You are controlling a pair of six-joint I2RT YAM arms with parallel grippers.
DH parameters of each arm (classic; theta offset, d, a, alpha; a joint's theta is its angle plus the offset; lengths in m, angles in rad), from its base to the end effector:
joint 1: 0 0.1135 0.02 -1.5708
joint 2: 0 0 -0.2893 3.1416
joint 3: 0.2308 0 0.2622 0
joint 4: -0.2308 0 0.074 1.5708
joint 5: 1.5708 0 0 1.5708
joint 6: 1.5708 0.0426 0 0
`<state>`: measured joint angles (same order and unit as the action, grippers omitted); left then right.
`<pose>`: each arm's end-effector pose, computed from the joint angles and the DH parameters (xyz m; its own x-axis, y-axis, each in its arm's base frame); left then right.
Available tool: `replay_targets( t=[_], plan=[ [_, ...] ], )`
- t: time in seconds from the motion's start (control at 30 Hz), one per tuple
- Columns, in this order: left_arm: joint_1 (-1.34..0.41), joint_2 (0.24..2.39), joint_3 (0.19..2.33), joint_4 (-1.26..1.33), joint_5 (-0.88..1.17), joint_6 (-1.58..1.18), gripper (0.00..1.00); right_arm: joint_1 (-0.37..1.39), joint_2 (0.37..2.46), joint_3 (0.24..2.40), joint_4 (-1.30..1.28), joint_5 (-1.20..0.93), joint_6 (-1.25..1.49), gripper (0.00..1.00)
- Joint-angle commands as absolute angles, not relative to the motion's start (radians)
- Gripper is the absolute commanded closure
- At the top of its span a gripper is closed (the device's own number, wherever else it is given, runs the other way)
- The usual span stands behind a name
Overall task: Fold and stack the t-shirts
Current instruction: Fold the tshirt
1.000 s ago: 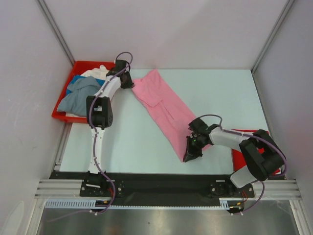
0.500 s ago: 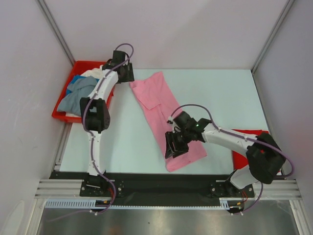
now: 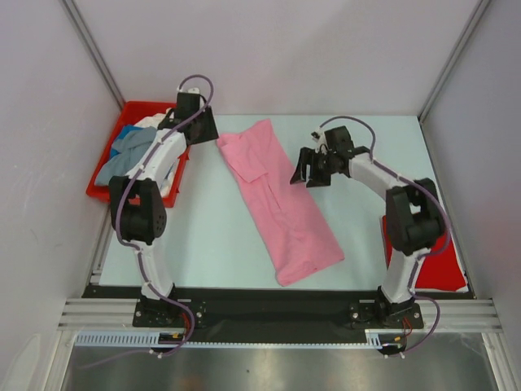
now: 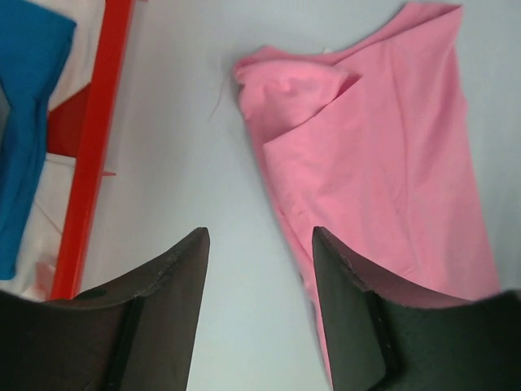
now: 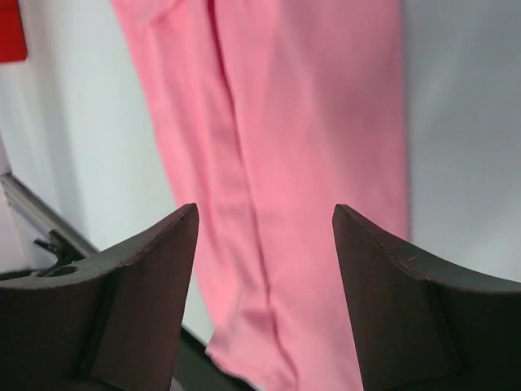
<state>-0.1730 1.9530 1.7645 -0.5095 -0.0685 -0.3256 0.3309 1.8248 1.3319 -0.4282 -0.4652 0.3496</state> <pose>0.4725 -0.0796 0.3181 -0.6382 -0.2124 -0.7399 -0.0887 0.9751 -0.2034 0.3851 0.1525 0.2363 -0.8949 0.0163 -0.4460 -0.2560 0.7999 0.5428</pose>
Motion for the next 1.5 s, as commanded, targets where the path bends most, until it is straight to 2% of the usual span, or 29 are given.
replay_targets(
  t=[0.0,0.3,0.43,0.6,0.83,0.87,0.9,0.97,1.1,1.13,1.47],
  plan=[
    [-0.196,1.983,1.738,-0.420,-0.124,-0.400,0.41,0.313,1.995,1.553,-0.337,-0.459,0.270,0.27],
    [-0.204,2.040,1.712,-0.399,-0.196,-0.483,0.37,0.304,2.420,1.974,-0.293,-0.474,0.276,0.30],
    [-0.213,1.965,1.579,-0.336,-0.147,-0.506,0.39,0.313,2.586,2.251,-0.336,-0.482,0.299,0.38],
    [-0.227,1.844,1.381,-0.268,-0.041,-0.574,0.39,0.314,2.726,2.428,-0.322,-0.476,0.351,0.44],
    [-0.232,1.655,1.181,-0.250,0.020,-0.589,0.39,0.330,2.803,2.480,-0.281,-0.491,0.402,0.54],
    [-0.232,1.622,1.175,-0.267,0.015,-0.584,0.39,0.331,2.815,2.487,-0.282,-0.491,0.406,0.57],
    [-0.232,1.606,1.163,-0.273,0.018,-0.577,0.39,0.330,2.821,2.500,-0.285,-0.486,0.416,0.68],
    [-0.232,1.568,1.157,-0.300,0.023,-0.571,0.39,0.322,2.829,2.497,-0.265,-0.480,0.460,0.80],
    [-0.233,1.531,1.124,-0.330,0.058,-0.571,0.40,0.266,2.820,2.490,-0.227,-0.424,0.535,0.92],
    [-0.238,1.529,1.114,-0.337,0.058,-0.571,0.40,0.252,2.812,2.467,-0.218,-0.414,0.552,0.99],
    [-0.362,1.607,1.150,-0.327,0.212,-0.561,0.35,0.091,2.574,2.103,-0.219,-0.354,0.526,0.99]
  ],
)
